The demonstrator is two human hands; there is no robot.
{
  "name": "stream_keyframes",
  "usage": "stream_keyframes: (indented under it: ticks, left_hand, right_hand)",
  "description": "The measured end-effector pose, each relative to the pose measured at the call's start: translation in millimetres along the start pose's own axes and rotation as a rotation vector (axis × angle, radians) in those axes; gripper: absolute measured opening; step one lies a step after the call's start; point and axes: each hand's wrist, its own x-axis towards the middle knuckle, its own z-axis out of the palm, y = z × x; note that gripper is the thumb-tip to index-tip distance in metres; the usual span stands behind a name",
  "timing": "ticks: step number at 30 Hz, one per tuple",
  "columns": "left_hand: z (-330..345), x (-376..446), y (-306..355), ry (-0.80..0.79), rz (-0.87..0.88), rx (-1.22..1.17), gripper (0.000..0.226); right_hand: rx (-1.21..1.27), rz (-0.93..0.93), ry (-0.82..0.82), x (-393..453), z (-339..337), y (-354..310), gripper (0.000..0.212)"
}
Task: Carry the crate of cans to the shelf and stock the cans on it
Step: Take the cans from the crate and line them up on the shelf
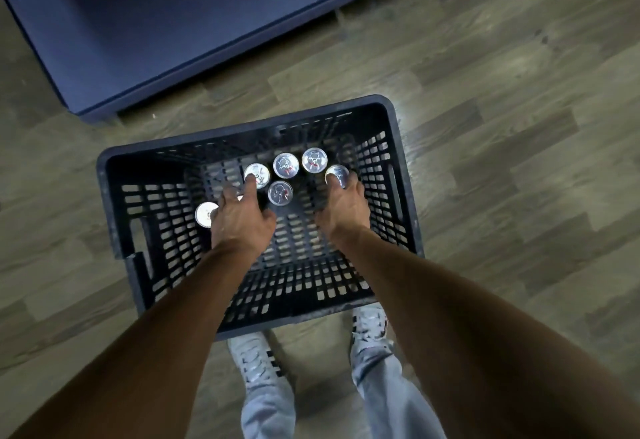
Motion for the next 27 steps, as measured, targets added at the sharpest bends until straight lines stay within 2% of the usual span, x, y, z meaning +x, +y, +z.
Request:
stream_keyframes:
  ticks: [3, 5, 12, 16, 18, 24, 25, 27]
  left_hand:
    - [22.7, 6.3, -2.7, -0.016, -0.016, -0.030, 0.071]
    - [35.2, 10.2, -3.4, -0.038, -0.007, -0.041, 0.072]
    - [60.5, 30.1, -16.7, -0.055, -0.061, -0.062, 0.074]
    - [68.3, 37.5, -17.6, -0.083, -0.048, -0.067, 0.075]
    - [69.8, 41.9, -17.1, -0.083, -0.046, -0.056, 0.075]
    - [67.8, 61.7, -11.9, -0.067, -0.023, -0.007, 0.072]
    - [68.4, 65.2, -12.2, -0.060, -0.017, 0.008, 0.073]
    - [68.3, 72.8, -12.8, -0.041, -0.008, 0.024, 0.072]
  right_hand:
    - [-0.055, 0.005, -0.026, 20.0, 20.3, 5.4, 0.048]
    - [-0.096, -0.006, -0.030, 34.6, 27.8, 4.5, 0.045]
    - [-0.187, -0.033, -0.036, 70.6, 32.4, -2.9, 0.051]
    - [-0.229, 0.017, -0.101, 77.0, 39.5, 4.0, 0.071]
    - [-0.257, 0.028, -0.020, 78.6, 46.1, 4.5, 0.075]
    - [-0.159, 0.069, 0.183, 92.1, 52.8, 5.2, 0.059]
    - [-0.126, 0.080, 0.190, 93.1, 55.3, 6.4, 0.060]
    - [-0.114, 0.101, 0.122, 94.4, 60.0, 10.0, 0.074]
